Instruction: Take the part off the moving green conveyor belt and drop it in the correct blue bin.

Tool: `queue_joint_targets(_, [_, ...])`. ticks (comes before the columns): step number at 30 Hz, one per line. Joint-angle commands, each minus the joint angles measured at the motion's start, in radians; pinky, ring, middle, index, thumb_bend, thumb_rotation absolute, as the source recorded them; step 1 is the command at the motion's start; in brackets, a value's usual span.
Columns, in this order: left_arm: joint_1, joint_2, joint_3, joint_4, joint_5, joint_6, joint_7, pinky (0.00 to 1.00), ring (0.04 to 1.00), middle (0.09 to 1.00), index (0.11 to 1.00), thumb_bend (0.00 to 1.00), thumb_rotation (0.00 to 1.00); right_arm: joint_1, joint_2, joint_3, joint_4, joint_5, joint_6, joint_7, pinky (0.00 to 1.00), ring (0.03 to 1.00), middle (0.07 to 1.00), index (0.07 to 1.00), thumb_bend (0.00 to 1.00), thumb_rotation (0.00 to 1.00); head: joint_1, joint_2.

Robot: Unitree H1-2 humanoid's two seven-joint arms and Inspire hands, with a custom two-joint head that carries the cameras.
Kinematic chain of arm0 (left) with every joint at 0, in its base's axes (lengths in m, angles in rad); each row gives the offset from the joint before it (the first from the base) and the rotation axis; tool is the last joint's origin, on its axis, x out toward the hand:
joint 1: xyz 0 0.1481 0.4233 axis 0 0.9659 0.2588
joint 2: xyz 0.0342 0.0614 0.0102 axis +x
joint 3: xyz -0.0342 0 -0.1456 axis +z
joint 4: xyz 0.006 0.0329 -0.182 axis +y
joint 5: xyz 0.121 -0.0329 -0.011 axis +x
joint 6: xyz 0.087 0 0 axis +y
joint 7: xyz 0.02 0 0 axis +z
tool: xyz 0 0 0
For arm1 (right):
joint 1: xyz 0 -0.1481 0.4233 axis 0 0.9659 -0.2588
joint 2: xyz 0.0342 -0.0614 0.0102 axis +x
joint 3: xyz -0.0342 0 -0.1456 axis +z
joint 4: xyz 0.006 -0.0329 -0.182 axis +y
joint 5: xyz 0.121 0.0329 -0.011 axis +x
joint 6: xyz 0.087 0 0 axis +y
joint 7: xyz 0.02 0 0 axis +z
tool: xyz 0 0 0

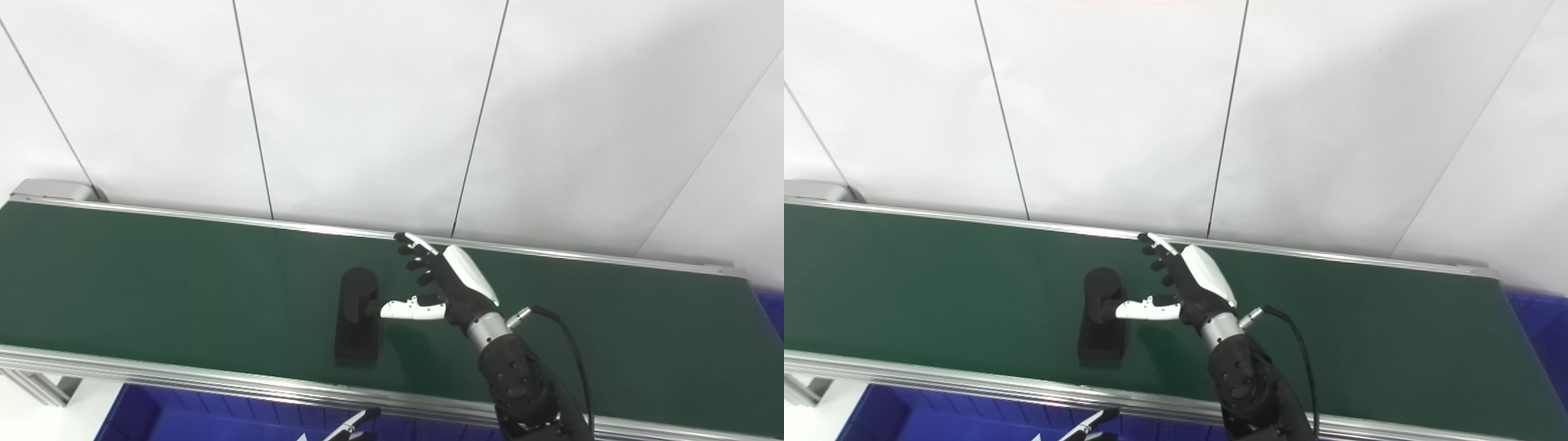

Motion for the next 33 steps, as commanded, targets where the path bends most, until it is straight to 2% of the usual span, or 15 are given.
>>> queue_joint_targets(1, [0.008, 0.012, 0.004, -0.034, 0.002, -0.035, 0.005, 0.68, 0.888, 1.000, 0.998, 1.00, 0.32, -0.052, 0.024, 0.001, -0.004, -0.003, -0.001, -0.020, 0.69, 0.812, 0.880, 0.921, 0.88, 0.49, -0.001, 0.003])
queue_joint_targets(7, [0.016, 0.015, 0.009, -0.047, 0.003, -0.036, 0.002, 0.68, 0.887, 1.000, 1.000, 1.00, 0.33, -0.067, 0.032, 0.013, 0.055, -0.012, -0.002, -0.031, 0.70, 0.819, 0.886, 0.916, 0.88, 0.48, -0.002, 0.013])
queue_joint_targets(12, [0.023, 0.014, 0.019, -0.055, -0.013, -0.036, -0.012, 0.68, 0.882, 0.996, 0.988, 1.00, 0.34, -0.071, 0.036, 0.020, 0.105, -0.011, -0.012, -0.041, 0.70, 0.842, 0.912, 0.903, 0.85, 0.42, -0.002, 0.019])
queue_joint_targets(16, [0.026, 0.017, 0.021, -0.063, -0.001, -0.036, -0.008, 0.71, 0.891, 0.985, 0.979, 1.00, 0.34, -0.073, 0.041, 0.020, 0.159, -0.009, -0.038, -0.078, 0.67, 0.804, 0.887, 0.876, 0.79, 0.36, -0.001, 0.024])
queue_joint_targets(19, [0.032, 0.018, 0.028, -0.067, -0.001, -0.036, -0.009, 0.68, 0.876, 0.990, 0.977, 1.00, 0.35, -0.076, 0.046, 0.021, 0.202, -0.006, -0.066, -0.113, 0.63, 0.758, 0.860, 0.853, 0.73, 0.31, -0.003, 0.026])
queue_joint_targets(22, [0.032, 0.021, 0.030, -0.069, -0.001, -0.036, -0.008, 0.70, 0.883, 0.987, 0.973, 1.00, 0.35, -0.078, 0.047, 0.029, 0.231, -0.013, -0.092, -0.149, 0.60, 0.696, 0.796, 0.805, 0.65, 0.24, -0.006, 0.028])
queue_joint_targets(23, [0.032, 0.022, 0.032, -0.071, -0.002, -0.036, -0.009, 0.70, 0.883, 0.986, 0.972, 1.00, 0.35, -0.077, 0.050, 0.028, 0.242, -0.010, -0.100, -0.163, 0.58, 0.670, 0.764, 0.775, 0.60, 0.18, -0.009, 0.030])
queue_joint_targets(27, [0.037, 0.025, 0.039, -0.077, -0.009, -0.036, -0.015, 0.69, 0.884, 0.985, 0.972, 1.00, 0.34, -0.078, 0.056, 0.035, 0.284, -0.022, -0.128, -0.225, 0.56, 0.637, 0.723, 0.745, 0.57, 0.10, -0.012, 0.033])
queue_joint_targets(28, [0.038, 0.026, 0.040, -0.079, -0.009, -0.036, -0.015, 0.70, 0.886, 0.987, 0.974, 1.00, 0.34, -0.080, 0.056, 0.039, 0.293, -0.031, -0.135, -0.244, 0.52, 0.582, 0.588, 0.714, 0.55, 0.04, -0.012, 0.033])
queue_joint_targets(29, [0.037, 0.028, 0.040, -0.078, -0.011, -0.036, -0.016, 0.70, 0.886, 0.988, 0.975, 1.00, 0.34, -0.078, 0.059, 0.039, 0.299, -0.036, -0.138, -0.265, 0.50, 0.564, 0.542, 0.703, 0.55, 0.02, -0.013, 0.034])
queue_joint_targets(30, [0.037, 0.029, 0.040, -0.077, -0.013, -0.036, -0.016, 0.70, 0.886, 0.986, 0.973, 1.00, 0.33, -0.077, 0.061, 0.038, 0.303, -0.036, -0.140, -0.280, 0.46, 0.522, 0.475, 0.592, 0.52, 0.01, -0.013, 0.034])
queue_joint_targets(33, [0.035, 0.033, 0.042, -0.074, -0.016, -0.036, -0.017, 0.71, 0.887, 0.984, 0.972, 0.99, 0.33, -0.076, 0.066, 0.038, 0.318, -0.037, -0.154, -0.323, 0.44, 0.499, 0.445, 0.547, 0.51, 0.00, -0.017, 0.034])
